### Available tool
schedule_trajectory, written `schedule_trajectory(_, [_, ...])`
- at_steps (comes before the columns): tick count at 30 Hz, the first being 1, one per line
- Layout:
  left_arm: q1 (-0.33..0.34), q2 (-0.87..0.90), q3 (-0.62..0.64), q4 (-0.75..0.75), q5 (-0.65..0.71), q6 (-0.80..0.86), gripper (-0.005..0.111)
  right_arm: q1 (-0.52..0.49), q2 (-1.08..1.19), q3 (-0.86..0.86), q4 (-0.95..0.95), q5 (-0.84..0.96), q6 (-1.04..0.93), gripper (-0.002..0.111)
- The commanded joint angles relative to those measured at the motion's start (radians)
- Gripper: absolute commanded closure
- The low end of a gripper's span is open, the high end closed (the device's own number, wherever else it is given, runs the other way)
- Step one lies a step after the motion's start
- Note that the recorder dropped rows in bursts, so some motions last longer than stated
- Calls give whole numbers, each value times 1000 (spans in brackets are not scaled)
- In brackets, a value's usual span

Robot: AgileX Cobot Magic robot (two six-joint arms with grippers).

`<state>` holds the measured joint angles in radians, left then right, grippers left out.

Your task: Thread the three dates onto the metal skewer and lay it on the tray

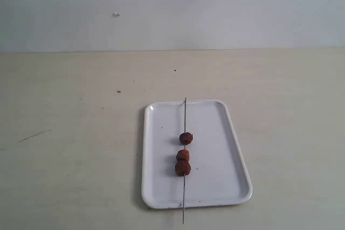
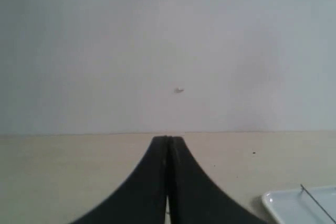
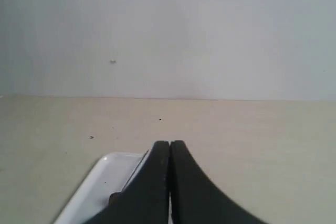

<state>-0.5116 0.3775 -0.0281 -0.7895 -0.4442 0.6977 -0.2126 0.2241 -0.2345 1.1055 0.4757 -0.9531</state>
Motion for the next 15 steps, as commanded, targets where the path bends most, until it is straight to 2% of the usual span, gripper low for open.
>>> schedule_trajectory(1, [1,-3,28,-6,-28,1,107,-3,-3,8,-5,-15,-4,108])
schedule_trajectory(6, [1,-3,28,-77,-51,1,107,-3,-3,43,-13,-107,-4,108])
schedule_trajectory(10, [1,-3,28,-84,-32,1,107,-3,-3,88,14,-117,66,108])
schedule_trajectory(15, [1,-3,28,-84,-2,4,107,-3,-3,88,-26,-137,56,108])
